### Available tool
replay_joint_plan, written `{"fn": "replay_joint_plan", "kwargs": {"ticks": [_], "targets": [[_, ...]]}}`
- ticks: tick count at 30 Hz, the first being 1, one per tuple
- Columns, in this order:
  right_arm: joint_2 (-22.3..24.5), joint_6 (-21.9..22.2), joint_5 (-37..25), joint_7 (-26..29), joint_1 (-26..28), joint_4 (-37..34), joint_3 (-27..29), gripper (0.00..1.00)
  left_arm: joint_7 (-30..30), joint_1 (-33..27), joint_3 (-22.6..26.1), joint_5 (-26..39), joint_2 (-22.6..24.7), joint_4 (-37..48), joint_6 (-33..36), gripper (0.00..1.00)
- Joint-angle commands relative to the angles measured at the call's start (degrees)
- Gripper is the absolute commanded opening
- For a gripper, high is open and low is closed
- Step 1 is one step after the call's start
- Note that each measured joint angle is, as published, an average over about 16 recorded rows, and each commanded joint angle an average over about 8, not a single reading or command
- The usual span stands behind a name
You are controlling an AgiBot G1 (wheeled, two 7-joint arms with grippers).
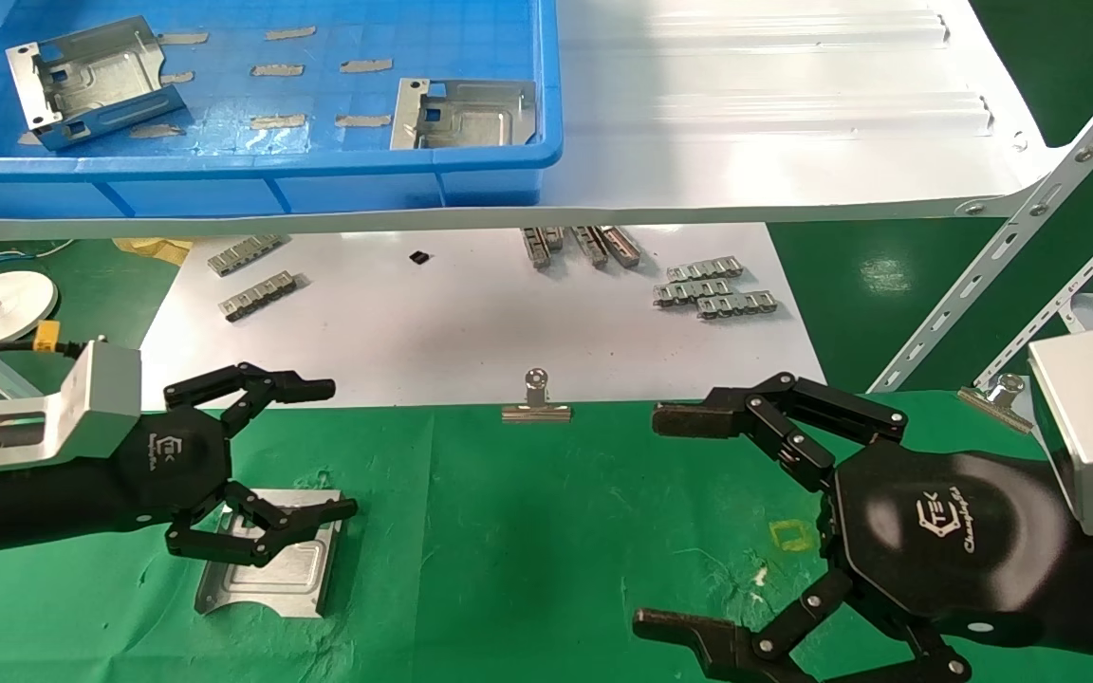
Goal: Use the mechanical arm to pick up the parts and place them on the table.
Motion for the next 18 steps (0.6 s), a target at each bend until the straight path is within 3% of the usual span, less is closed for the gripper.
{"fn": "replay_joint_plan", "kwargs": {"ticks": [1,18], "targets": [[0.0,0.0,0.0,0.0,0.0,0.0,0.0,1.0,-1.53,1.01,-0.86,-0.82,-0.44,-2.26,-0.22,1.0],[0.01,0.01,0.02,-0.01,0.01,0.0,-0.03,1.0,-14.51,9.55,-8.15,-7.82,-4.19,-21.47,-2.06,1.0]]}}
